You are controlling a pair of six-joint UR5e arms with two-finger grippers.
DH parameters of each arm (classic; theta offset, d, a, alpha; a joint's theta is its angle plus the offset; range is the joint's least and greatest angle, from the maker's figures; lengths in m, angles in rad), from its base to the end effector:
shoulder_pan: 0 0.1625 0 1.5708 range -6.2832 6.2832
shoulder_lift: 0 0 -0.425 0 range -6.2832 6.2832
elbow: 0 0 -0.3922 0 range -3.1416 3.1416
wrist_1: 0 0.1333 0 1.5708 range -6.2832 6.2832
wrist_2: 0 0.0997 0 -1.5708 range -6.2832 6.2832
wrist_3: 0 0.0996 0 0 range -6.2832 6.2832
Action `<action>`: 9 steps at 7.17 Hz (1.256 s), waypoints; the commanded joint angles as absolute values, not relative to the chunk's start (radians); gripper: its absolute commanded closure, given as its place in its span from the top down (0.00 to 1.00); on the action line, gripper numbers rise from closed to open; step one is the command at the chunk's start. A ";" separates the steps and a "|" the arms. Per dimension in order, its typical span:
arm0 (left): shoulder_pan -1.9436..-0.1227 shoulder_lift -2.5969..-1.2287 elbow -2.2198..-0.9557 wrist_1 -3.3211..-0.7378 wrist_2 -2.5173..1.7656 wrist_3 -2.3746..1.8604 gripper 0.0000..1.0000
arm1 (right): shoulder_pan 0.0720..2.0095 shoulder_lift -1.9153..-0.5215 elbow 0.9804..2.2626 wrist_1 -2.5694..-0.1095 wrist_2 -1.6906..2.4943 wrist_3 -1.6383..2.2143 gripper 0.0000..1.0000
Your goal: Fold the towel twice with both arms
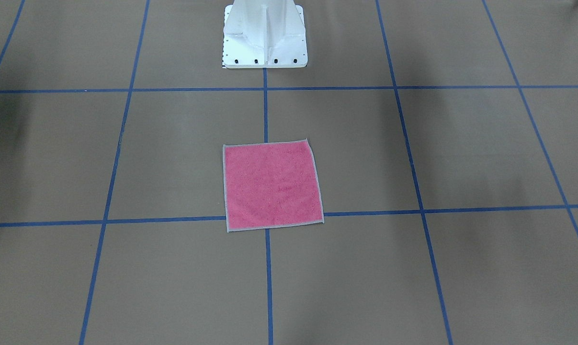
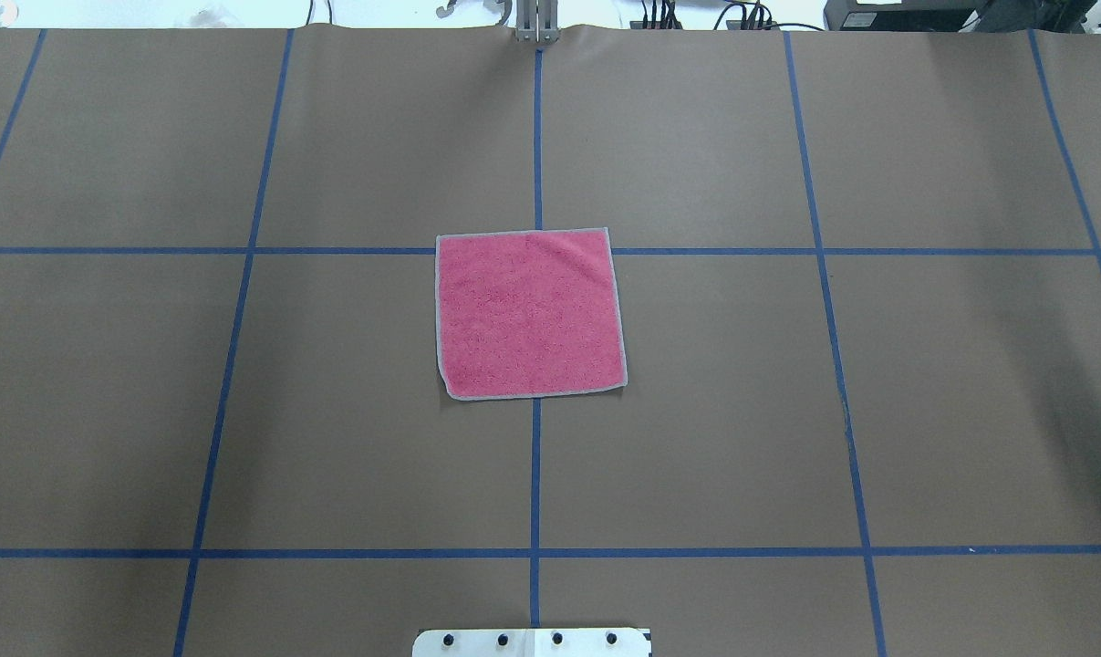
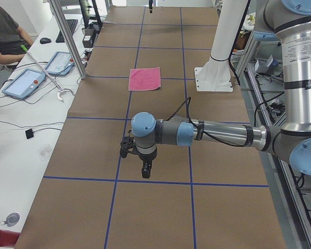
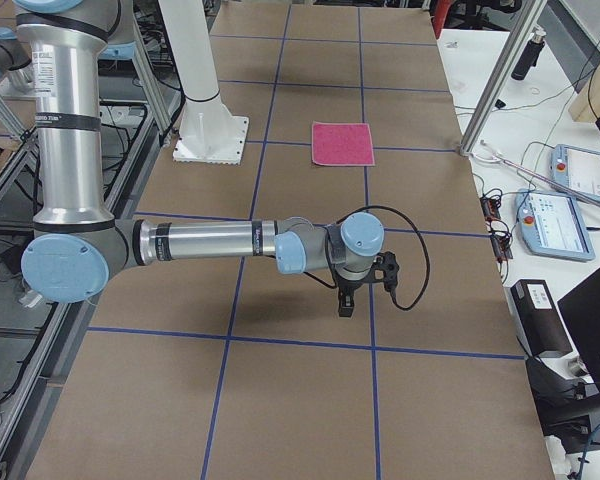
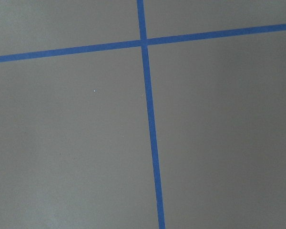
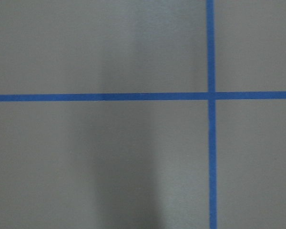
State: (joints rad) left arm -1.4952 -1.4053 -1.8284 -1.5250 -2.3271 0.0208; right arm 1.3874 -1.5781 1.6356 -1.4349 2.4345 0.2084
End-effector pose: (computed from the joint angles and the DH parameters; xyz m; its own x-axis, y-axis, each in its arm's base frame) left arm -0.0328 -0.4272 0.6134 0.7212 0.1073 -0.6844 -0.0905 0.9941 0.0605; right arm -0.0343 -0.5009 0.6093 0.6359 -0.0568 0.7697 0.0485 0.9983 0.0337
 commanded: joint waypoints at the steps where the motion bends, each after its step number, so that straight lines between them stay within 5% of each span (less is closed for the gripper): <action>1: -1.494 -1.407 -1.830 -1.526 -2.329 0.020 1.00 | 1.287 -1.577 1.649 -1.312 2.448 0.283 1.00; 9: -1.493 -1.422 -1.825 -1.549 -2.330 0.020 1.00 | 0.717 -1.268 1.875 -1.305 2.125 1.335 1.00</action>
